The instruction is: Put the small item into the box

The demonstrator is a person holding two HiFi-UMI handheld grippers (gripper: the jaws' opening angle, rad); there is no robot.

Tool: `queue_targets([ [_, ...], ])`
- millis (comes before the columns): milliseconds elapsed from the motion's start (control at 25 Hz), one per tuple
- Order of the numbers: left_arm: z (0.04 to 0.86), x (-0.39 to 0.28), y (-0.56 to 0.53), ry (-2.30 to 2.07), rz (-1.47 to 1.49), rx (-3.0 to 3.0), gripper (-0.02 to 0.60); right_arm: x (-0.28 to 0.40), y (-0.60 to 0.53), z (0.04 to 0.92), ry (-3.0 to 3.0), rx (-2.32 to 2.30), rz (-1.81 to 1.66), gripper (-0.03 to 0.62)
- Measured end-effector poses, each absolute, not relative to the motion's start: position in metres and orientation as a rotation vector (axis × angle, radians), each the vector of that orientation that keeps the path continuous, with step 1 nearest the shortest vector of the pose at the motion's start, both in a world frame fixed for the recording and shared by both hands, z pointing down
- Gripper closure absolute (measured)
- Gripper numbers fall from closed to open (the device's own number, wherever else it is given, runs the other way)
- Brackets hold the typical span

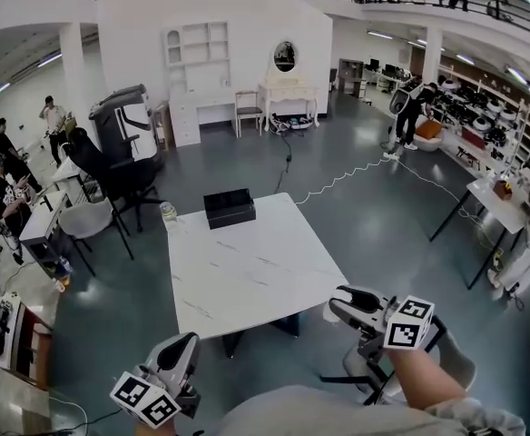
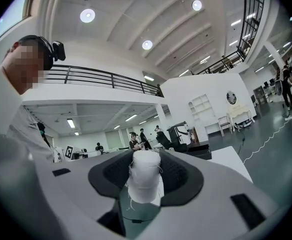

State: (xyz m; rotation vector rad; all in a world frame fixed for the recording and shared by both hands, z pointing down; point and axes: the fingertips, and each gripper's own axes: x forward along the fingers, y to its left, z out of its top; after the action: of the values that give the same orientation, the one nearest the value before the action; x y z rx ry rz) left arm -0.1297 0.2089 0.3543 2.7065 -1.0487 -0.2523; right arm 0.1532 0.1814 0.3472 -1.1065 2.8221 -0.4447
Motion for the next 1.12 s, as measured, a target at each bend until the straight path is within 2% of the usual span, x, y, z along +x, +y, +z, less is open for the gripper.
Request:
queue_targets([
  [240,0.363,-0.183,0.169,-1.023,-0.258,2.691,0.577,0.105,0.142,0.343,2.812,-1.140,-0.443,0.434],
  [520,0.369,-0.216,0.144,-1.020,-0.278,2.668,0.577,0.074,0.111,0.344,2.826,-1.151,-0.468,0.434],
  [1120,0.379,-0.244,0.107,-1.244,-0.234,2.584,0.577,0.059,0.025,0.366,2.873,-0.967,-0.513,0.434],
])
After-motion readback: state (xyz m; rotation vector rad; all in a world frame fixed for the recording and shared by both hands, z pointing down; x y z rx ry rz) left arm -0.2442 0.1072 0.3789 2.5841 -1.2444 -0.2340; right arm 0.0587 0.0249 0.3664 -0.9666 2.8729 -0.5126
